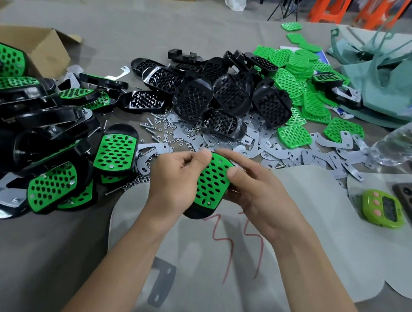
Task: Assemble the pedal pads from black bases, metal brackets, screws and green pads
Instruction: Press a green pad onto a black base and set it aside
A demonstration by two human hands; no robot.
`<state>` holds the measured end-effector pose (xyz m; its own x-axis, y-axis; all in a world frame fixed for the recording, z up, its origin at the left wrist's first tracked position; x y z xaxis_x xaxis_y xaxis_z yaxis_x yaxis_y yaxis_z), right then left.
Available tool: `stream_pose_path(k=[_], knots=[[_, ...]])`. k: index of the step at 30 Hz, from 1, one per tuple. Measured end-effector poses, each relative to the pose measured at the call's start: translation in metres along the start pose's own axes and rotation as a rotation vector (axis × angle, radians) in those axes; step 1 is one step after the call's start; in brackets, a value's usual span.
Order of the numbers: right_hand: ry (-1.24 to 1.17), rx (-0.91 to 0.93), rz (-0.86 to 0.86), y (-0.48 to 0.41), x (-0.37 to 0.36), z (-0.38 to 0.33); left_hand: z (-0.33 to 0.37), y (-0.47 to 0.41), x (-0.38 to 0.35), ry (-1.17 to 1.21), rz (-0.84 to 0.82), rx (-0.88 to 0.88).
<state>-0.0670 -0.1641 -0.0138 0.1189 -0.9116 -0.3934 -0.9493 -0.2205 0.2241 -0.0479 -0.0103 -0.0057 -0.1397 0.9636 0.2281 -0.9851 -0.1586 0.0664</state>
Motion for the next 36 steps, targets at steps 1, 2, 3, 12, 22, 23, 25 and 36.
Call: stream_pose_path(k=[1, 2, 3, 12, 22, 23, 25, 36], knots=[[-0.079, -0.016, 0.003, 0.002, 0.001, 0.002, 0.001, -0.001, 0.005, -0.013, 0.049, -0.012], [-0.118, -0.015, 0.009, 0.004, 0.002, 0.002, 0.003, 0.0, 0.01, -0.03, 0.087, -0.038], [-0.113, -0.004, 0.015, 0.005, 0.002, 0.0, 0.006, 0.001, 0.013, -0.048, 0.116, -0.072], [-0.018, 0.139, 0.026, 0.011, -0.012, -0.027, 0.044, 0.025, 0.025, -0.065, 0.216, -0.283], [0.164, 0.215, 0.096, 0.01, -0.012, -0.043, 0.042, 0.01, 0.007, 0.037, -0.253, -0.191], [0.181, 0.218, 0.083, 0.01, -0.014, -0.045, 0.042, 0.01, 0.006, 0.047, -0.286, -0.19], [0.231, 0.222, 0.07, 0.009, -0.016, -0.046, 0.039, 0.009, 0.003, 0.094, -0.333, -0.159], [0.397, 0.22, 0.087, 0.001, -0.029, -0.041, 0.028, 0.011, 0.009, 0.157, -0.23, -0.066]])
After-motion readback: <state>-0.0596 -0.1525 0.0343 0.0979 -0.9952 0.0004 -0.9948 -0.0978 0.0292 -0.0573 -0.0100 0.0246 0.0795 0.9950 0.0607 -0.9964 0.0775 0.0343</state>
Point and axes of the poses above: each hand's wrist, its own y-axis away from the middle knuckle, its own x-axis out of the back of the hand, z = x × y, the point moved 10 cm from there along -y, towards the middle knuckle, and after that the axes turned 3 degrees about -y, right-handed, at the moved point
